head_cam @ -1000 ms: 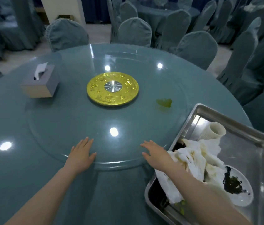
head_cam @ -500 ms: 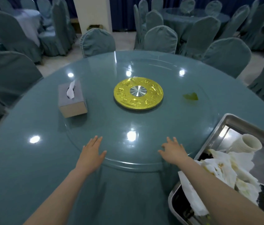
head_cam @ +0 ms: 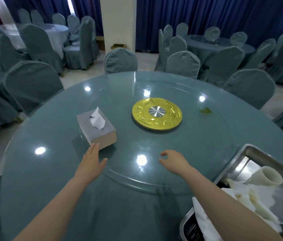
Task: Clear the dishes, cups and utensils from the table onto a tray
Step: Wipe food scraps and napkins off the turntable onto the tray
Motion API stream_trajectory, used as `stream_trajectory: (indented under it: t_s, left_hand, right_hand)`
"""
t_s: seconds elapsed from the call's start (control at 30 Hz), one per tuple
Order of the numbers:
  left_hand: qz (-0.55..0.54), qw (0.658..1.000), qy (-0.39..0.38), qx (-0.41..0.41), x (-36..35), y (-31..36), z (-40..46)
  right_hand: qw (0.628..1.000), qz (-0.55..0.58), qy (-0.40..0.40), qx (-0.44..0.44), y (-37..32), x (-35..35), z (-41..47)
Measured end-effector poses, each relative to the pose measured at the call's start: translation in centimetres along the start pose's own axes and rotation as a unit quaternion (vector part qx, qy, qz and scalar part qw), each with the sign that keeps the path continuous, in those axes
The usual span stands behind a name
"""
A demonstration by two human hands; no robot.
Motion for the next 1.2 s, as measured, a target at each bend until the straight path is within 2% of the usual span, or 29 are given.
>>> stream_trajectory:
  t_s: [0.43, 0.7, 0.93, 1.13, 1.2]
  left_hand:
    - [0.034, 0.999, 0.019, 0.032, 0.3, 2.5, 2.3]
    - [0.159, 0.987, -0.024, 0.018, -2.0, 3.4, 3.9]
    - [0.146, 0.984, -0.089, -0.054, -5.7, 5.8, 3.3]
    - [0.198, 0.960, -0.148, -0.129, -8.2, 9.2, 1.9]
    - [0.202, 0.957, -0.146, -0.148, -8.6, 10.2, 1.6]
  right_hand:
    - [0.999, 0.041, 0.014, 0.028, 1.8, 3.1, -2.4]
    - [0.996, 0.051, 0.018, 0.073, -0.4, 3.1, -1.0]
    - [0.993, 0.063, 0.041, 0.090, -3.6, 2.3, 1.7]
    - [0.991, -0.039, 0.077, 0.102, -3.4, 2.7, 2.8]
    - [0.987, 0.028, 0.112, 0.112, -2.8, 4.2, 2.1]
Point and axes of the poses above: each hand's wrist, its own z-axis towards the middle knuckle, its own x-axis out of the back of the hand, y = z × x, the point moved 9 cm from there along z, towards the middle knuckle, and after that the axes turned 6 degrees about -y, right-handed, at the moved point
